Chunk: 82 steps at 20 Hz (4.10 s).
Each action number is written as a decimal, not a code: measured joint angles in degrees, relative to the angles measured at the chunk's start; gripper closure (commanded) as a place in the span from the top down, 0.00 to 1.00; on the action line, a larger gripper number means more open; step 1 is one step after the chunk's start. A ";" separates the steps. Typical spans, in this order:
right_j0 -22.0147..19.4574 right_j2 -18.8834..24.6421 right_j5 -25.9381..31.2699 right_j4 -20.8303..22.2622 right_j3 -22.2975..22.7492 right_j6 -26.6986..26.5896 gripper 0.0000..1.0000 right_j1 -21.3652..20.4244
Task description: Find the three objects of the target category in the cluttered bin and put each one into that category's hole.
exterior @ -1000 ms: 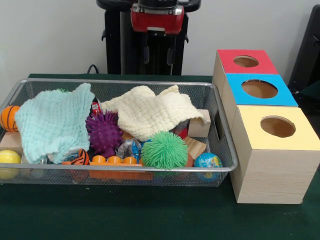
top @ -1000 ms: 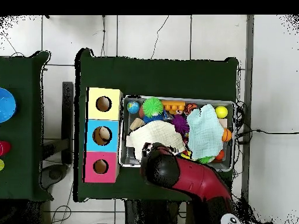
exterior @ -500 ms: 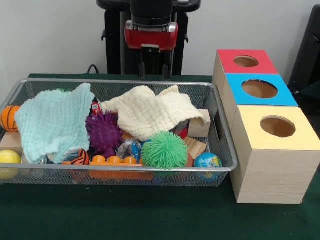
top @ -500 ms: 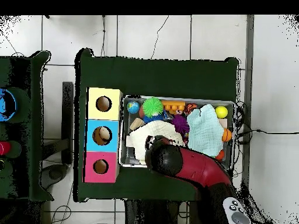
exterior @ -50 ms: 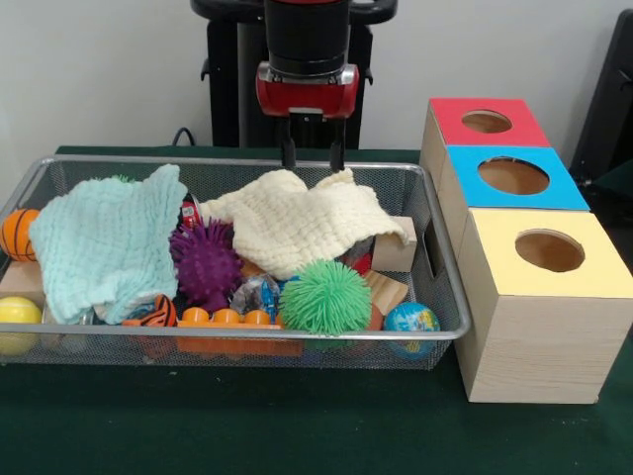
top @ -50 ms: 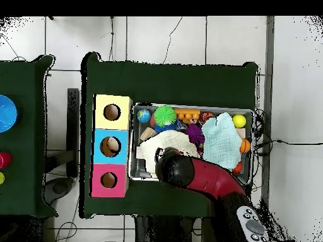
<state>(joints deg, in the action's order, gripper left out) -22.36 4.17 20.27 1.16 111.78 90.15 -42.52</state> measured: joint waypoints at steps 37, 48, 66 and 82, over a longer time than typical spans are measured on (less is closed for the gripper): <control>-7.33 5.81 0.00 6.74 -11.41 0.00 1.00 8.91; -6.11 5.69 -4.12 10.29 -13.03 0.00 1.00 12.25; -7.99 6.53 -6.23 12.37 -15.19 0.00 1.00 15.80; -10.34 9.35 2.59 12.42 -20.05 0.00 1.00 15.10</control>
<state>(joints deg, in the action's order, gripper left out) -32.69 13.52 22.86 13.58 91.73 90.15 -27.42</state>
